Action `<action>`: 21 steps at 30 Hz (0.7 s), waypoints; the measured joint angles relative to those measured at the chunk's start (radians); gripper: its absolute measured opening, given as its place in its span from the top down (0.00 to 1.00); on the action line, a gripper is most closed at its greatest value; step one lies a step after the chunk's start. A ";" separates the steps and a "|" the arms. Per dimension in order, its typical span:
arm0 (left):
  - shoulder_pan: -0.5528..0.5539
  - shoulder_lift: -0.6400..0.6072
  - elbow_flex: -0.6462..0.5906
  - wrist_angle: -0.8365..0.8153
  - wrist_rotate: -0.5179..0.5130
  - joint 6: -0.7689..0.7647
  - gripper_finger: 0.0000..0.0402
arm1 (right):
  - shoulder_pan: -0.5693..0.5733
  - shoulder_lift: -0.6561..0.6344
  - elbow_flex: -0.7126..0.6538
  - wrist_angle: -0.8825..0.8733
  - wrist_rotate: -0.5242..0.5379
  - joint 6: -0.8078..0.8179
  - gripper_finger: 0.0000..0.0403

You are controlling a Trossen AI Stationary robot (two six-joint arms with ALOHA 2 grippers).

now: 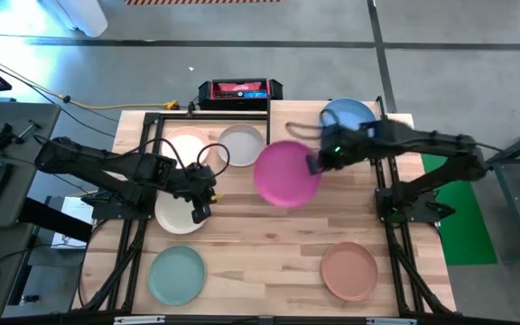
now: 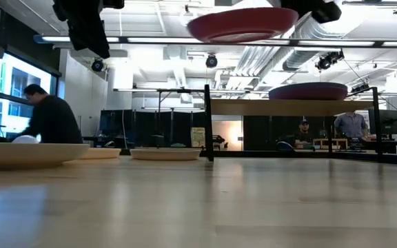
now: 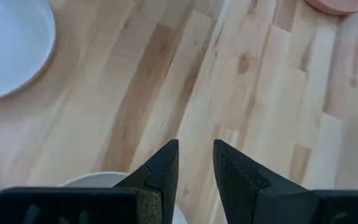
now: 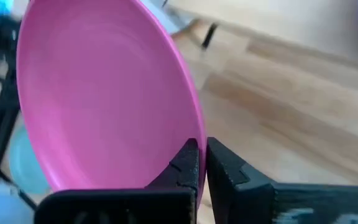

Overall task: Place and stack plates onto a shelf
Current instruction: Stack the pink plate on top of the blue plate on the shelf

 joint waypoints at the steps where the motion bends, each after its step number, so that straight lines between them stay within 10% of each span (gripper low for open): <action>1: 0.006 0.000 0.000 -0.001 0.000 0.014 0.78 | -0.021 -0.022 0.000 -0.015 0.006 0.000 1.00; 21: 0.177 0.000 0.000 0.001 0.000 0.098 0.78 | -0.405 -0.292 0.000 -0.287 0.097 -0.057 1.00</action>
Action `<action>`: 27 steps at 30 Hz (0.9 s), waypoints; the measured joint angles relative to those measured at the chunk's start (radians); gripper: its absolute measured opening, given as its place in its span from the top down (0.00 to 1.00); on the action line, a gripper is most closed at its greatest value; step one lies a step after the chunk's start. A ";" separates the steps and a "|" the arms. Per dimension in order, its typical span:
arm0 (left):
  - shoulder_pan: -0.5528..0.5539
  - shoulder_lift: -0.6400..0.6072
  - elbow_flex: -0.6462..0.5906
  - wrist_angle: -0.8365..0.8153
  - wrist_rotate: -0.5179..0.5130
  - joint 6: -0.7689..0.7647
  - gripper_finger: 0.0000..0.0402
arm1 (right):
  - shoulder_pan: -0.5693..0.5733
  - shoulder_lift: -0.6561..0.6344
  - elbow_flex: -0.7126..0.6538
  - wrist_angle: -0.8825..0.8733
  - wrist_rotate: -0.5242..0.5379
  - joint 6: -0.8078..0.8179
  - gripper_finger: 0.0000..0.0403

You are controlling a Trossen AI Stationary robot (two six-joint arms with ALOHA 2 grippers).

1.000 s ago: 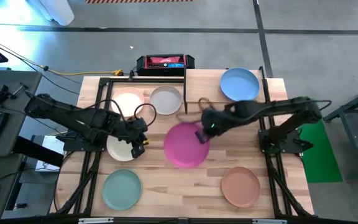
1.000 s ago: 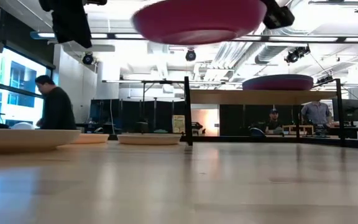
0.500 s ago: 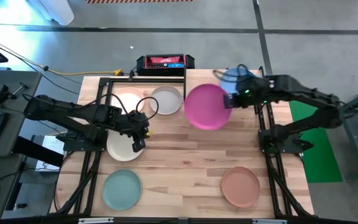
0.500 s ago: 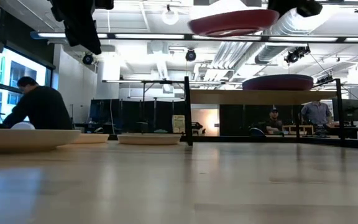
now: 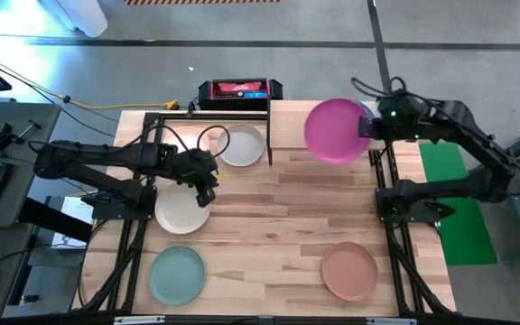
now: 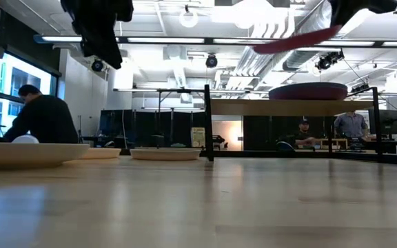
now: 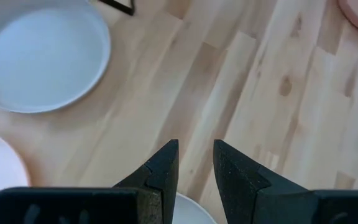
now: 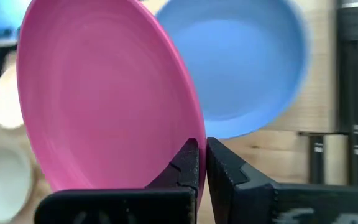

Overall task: Place and stack plates onto a shelf
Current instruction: Stack the pink plate on top of the blue plate on the shelf

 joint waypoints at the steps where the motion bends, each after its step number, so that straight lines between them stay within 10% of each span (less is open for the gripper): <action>1: 0.012 0.000 0.000 0.000 0.000 0.002 0.78 | -0.028 -0.006 0.000 -0.009 0.001 -0.004 1.00; 27: 0.123 0.000 0.000 0.001 0.011 0.045 0.78 | -0.608 0.001 0.000 0.061 -0.329 -0.197 1.00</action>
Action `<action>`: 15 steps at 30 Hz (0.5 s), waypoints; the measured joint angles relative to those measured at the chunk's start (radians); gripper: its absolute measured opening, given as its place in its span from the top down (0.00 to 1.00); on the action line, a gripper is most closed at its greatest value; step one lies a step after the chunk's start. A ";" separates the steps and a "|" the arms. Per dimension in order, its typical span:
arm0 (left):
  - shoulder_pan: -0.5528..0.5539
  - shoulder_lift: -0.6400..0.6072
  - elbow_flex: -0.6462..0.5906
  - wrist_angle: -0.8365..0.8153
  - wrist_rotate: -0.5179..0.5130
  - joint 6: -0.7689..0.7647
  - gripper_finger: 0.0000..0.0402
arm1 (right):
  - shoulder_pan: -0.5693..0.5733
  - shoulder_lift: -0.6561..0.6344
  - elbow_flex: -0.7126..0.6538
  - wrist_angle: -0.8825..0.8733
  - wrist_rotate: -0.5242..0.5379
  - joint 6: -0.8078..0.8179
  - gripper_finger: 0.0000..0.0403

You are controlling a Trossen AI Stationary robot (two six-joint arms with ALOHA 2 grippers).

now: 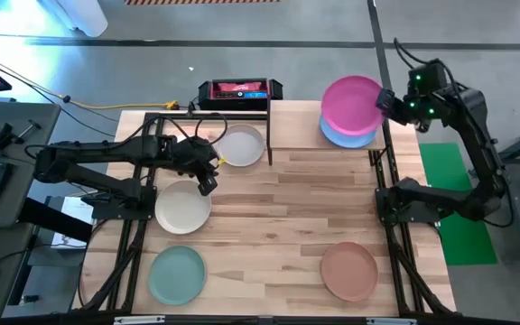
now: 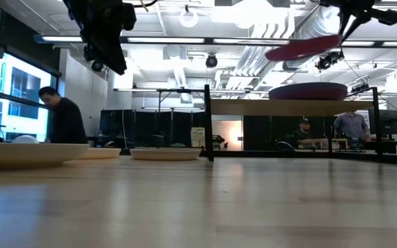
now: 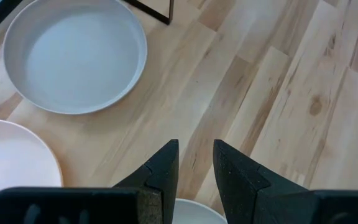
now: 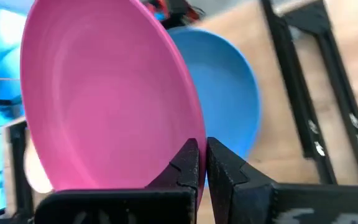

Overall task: Place and stack plates onto a shelf
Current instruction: Stack the pink plate on top of the blue plate on the shelf

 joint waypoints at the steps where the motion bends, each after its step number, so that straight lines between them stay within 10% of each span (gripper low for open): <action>1: 0.000 0.000 0.000 0.000 0.000 0.000 0.78 | -0.001 0.006 0.000 -0.020 0.003 0.011 1.00; 15: -0.005 0.000 0.000 0.000 0.001 0.014 0.78 | 0.033 0.072 0.000 -0.069 0.068 0.064 1.00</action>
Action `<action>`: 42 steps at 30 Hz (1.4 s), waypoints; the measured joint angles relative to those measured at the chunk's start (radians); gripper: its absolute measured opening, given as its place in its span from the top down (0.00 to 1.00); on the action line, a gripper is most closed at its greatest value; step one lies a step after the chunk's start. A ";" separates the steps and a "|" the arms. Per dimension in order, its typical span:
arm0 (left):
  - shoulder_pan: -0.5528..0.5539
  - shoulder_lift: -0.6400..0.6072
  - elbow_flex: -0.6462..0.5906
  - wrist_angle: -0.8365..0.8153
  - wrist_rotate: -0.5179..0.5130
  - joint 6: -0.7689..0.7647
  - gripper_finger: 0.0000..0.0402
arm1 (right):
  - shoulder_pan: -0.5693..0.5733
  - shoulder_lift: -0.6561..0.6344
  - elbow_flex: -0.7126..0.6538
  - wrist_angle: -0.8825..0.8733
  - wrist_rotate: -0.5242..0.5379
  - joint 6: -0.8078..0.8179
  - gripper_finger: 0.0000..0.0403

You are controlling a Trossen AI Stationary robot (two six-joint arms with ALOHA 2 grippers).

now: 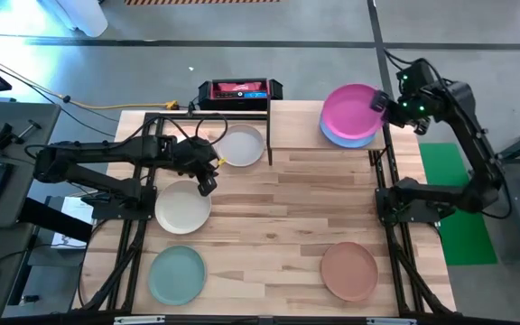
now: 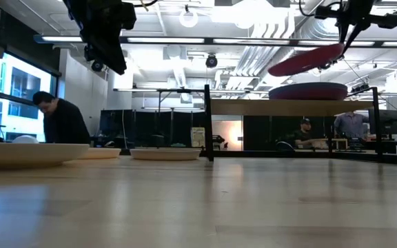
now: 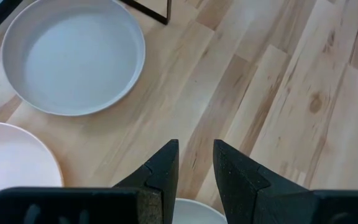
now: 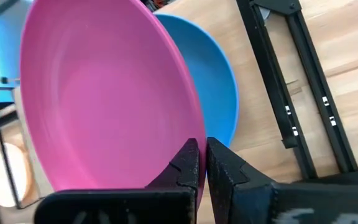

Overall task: Place and stack plates onto a shelf
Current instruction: Stack the pink plate on top of the blue plate on the shelf, then stack the white plate on top of the pink plate on the shelf

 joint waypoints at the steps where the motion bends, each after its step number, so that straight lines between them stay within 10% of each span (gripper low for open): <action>1: 0.000 0.000 0.000 0.000 0.000 0.000 0.78 | 0.010 0.007 0.000 -0.004 0.011 0.008 1.00; 30: 0.000 0.000 0.000 -0.001 0.000 0.002 0.78 | 0.058 0.104 0.000 -0.013 0.113 0.012 0.83; 42: 0.002 0.000 0.000 -0.004 0.000 0.011 0.78 | 0.179 0.104 0.000 -0.001 -0.106 -0.102 0.83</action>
